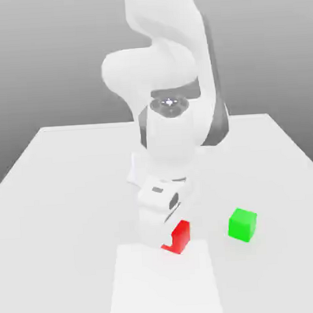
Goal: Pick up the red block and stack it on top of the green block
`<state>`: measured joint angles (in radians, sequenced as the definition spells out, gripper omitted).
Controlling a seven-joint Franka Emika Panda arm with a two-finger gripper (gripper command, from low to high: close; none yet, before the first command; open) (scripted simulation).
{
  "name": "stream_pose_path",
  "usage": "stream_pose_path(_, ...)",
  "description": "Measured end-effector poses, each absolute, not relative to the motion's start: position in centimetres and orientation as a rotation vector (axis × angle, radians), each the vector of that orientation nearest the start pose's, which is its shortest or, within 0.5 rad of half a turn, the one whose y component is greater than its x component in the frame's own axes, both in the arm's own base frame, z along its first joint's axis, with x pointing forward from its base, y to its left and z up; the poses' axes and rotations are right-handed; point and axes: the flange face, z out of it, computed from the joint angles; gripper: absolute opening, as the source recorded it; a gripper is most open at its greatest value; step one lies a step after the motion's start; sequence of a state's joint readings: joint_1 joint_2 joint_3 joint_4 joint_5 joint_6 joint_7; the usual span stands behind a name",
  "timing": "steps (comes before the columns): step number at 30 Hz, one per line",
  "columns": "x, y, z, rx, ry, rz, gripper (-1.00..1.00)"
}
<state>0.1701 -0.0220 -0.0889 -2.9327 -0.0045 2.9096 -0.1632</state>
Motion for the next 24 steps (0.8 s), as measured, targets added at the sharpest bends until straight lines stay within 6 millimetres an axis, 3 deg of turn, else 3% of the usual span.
stream_pose_path(2, 32.9, 2.8, 20.4, -3.116, -0.392, 0.002, -1.00)
stream_pose_path(3, 32.8, 3.8, 20.9, -3.116, -0.393, 0.002, -1.00)
stream_pose_path(8, 31.2, 11.0, 22.8, -3.114, -0.403, 0.001, -1.00)
stream_pose_path(13, 27.7, 18.0, 24.3, -3.114, -0.413, 0.002, -1.00)
stream_pose_path(16, 27.2, 19.0, 22.8, -3.119, -0.413, -0.002, -1.00)
stream_pose_path(21, 27.1, 19.1, 18.8, -3.118, -0.411, -0.002, -1.00)
stream_pose_path(22, 27.1, 19.0, 18.3, -3.118, -0.406, 0.000, 1.00)
stream_pose_path(24, 27.3, 18.6, 18.3, -3.120, -0.386, 0.000, 1.00)
